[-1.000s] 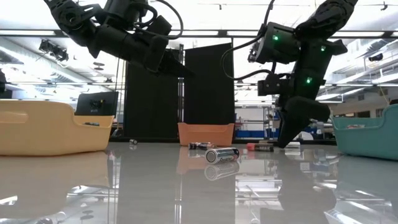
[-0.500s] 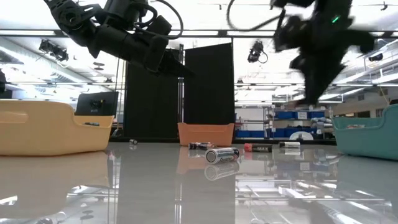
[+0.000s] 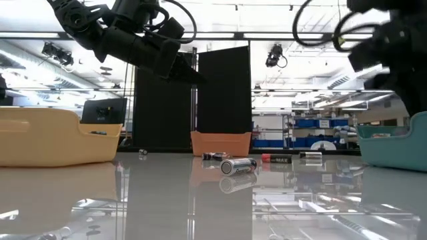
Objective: Sort batteries
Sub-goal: Put the brown battery into the green bin, then put the red battery into the yellow bin
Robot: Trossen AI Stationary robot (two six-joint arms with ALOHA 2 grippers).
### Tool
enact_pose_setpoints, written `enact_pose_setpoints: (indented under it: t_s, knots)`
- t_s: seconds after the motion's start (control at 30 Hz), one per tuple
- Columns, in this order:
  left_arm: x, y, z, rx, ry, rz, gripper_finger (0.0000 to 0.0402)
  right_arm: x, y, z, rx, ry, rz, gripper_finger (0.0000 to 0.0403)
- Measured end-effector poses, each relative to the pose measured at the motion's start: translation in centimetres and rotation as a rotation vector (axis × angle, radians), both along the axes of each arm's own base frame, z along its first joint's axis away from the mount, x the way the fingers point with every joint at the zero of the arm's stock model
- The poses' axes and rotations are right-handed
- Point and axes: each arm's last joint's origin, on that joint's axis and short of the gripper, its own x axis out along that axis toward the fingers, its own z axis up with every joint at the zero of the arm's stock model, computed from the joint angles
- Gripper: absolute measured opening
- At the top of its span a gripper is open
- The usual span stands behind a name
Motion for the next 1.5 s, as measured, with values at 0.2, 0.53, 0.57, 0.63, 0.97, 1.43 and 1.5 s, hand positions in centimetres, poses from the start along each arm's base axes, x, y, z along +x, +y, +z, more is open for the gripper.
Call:
enact_pose_setpoints:
  t_s: [0.2, 0.53, 0.57, 0.63, 0.97, 1.43, 1.5]
  knots:
    - [0.0, 0.0, 0.0, -0.002, 0.001, 0.001, 0.0018, -0.3, -0.5, -2.0, 0.005, -0.016, -0.016, 0.0055]
    - [0.0, 0.0, -0.1, -0.019, 0.001, 0.005, 0.0018, -0.2, -0.9, -2.7, 0.011, -0.036, -0.032, 0.0078]
    - [0.0, 0.0, -0.1, -0.019, 0.002, 0.006, 0.0018, -0.2, -0.9, -2.7, 0.011, -0.035, -0.032, 0.0084]
    - [0.0, 0.0, -0.1, -0.02, 0.002, 0.005, 0.0018, -0.2, -0.9, -2.7, 0.014, -0.034, -0.032, 0.0093]
    - [0.0, 0.0, -0.1, -0.02, 0.004, 0.006, 0.0018, 0.5, -0.7, -1.2, 0.029, -0.043, -0.003, 0.0099]
    - [0.0, 0.0, -0.2, -0.028, 0.012, 0.008, 0.0018, 4.6, -5.3, 4.4, -0.021, -0.25, 0.085, 0.0014]
    - [-0.1, 0.0, -0.2, -0.03, 0.02, 0.008, 0.0018, 5.1, -6.1, 4.1, -0.047, -0.301, 0.042, 0.0019]
